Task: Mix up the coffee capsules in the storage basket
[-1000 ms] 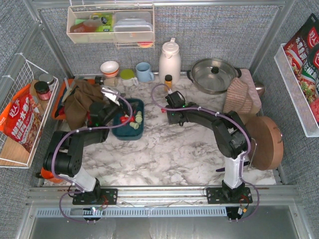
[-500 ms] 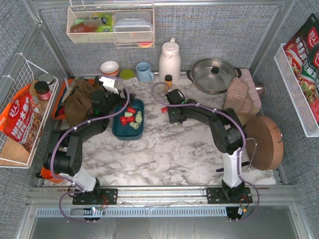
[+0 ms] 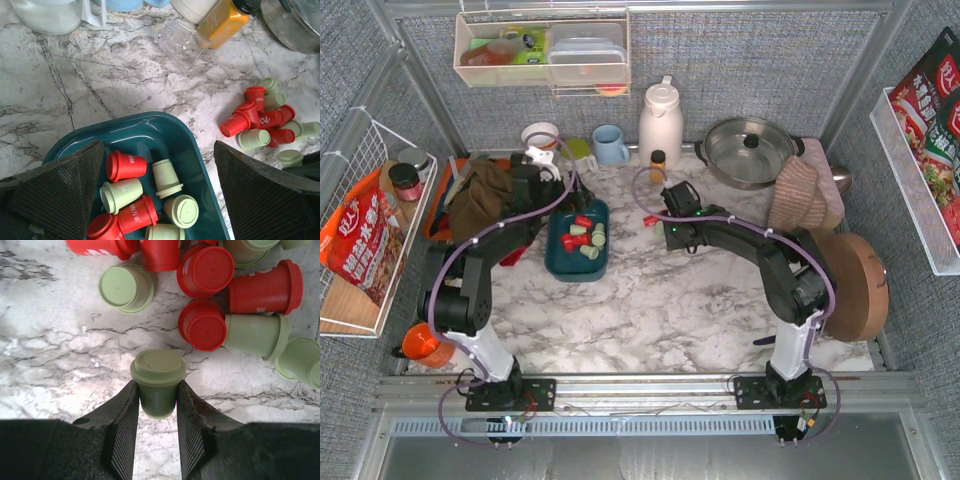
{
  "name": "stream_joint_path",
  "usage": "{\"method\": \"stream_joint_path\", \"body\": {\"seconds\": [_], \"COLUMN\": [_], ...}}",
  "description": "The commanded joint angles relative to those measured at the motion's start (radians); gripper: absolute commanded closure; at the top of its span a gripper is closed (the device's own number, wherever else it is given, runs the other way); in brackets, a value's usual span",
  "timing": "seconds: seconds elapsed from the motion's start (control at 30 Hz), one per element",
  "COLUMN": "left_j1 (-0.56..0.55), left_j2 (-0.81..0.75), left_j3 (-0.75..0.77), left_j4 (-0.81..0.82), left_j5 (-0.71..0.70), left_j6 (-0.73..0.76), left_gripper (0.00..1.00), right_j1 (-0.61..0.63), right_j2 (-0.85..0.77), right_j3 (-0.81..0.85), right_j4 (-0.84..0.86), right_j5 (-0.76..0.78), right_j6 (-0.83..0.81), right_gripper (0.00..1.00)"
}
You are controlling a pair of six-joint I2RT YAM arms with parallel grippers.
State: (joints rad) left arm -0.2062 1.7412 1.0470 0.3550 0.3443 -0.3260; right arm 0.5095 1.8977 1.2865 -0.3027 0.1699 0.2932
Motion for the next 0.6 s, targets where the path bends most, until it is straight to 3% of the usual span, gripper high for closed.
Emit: {"method": "stream_joint_path", "body": {"seconds": [0.0, 0.2, 0.33, 0.57], "left_j1": [-0.015, -0.118, -0.199, -0.304], "left_j2": [-0.031, -0.166, -0.253, -0.25], "left_j3": [-0.008, -0.186, -0.44, -0.476], "left_j4": [0.011, 0.194, 0.611, 0.648], "left_j5": [0.005, -0.028, 0.05, 0.07], "left_j6": [0.027, 0.218, 0.358, 0.46], "left_gripper": [0.01, 0.01, 0.01, 0.01], "right_j1": [0.004, 0.015, 0.038, 0.074], "right_j2": [-0.075, -0.25, -0.383, -0.57], "right_j3": [-0.035, -0.144, -0.261, -0.463], "right_j4": [0.058, 0.154, 0.296, 0.558], "right_j5": [-0.033, -0.102, -0.168, -0.374], "right_j6": [0.003, 0.012, 0.012, 0.018], "right_gripper": [0.76, 0.78, 0.81, 0.81]}}
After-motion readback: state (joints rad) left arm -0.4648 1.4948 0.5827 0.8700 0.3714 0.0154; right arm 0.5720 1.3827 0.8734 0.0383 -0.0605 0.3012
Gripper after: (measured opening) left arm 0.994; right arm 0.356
